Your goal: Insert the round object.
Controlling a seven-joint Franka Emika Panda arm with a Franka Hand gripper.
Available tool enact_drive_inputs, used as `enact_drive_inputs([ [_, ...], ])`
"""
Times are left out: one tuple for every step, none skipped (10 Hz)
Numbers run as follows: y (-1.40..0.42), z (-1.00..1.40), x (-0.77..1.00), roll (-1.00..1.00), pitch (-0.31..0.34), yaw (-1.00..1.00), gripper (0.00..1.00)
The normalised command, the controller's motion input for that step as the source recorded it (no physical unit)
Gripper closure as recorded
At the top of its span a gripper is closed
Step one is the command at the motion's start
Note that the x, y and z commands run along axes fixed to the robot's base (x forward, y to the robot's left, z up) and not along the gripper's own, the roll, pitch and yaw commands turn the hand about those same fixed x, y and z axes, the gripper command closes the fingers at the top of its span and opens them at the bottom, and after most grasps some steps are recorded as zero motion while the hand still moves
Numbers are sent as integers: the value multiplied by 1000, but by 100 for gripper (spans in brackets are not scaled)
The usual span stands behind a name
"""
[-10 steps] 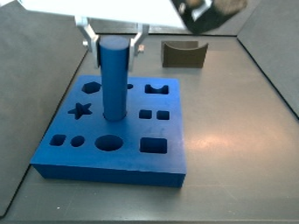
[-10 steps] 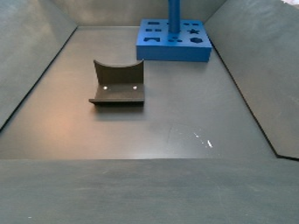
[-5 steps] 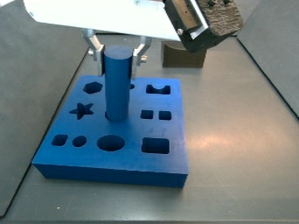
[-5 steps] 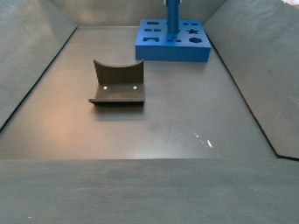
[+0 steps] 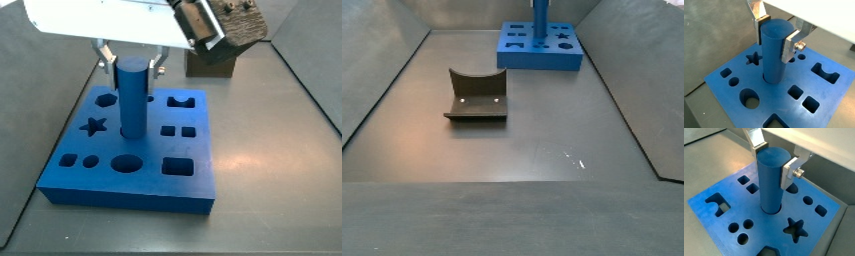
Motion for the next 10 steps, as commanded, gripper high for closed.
enact_drive_inputs([
  [-103,-66,0,207,-241,-29,100],
  [-100,-100,0,210,-257,-26,100],
  [-63,-106,0,171,-229,-23,100],
  [-20,-163,0,97,-224,-17,100],
  [0,-263,0,-74,-136,-11,100],
  [34,-280,0,-161,-100,0,100],
  [57,-269,0,-201,-81,0,100],
  [29,-306,0,-180,-107,0,100],
  [49,-189,0,-153,-130,0,100],
  [0,0,-97,26,-43,6,100],
])
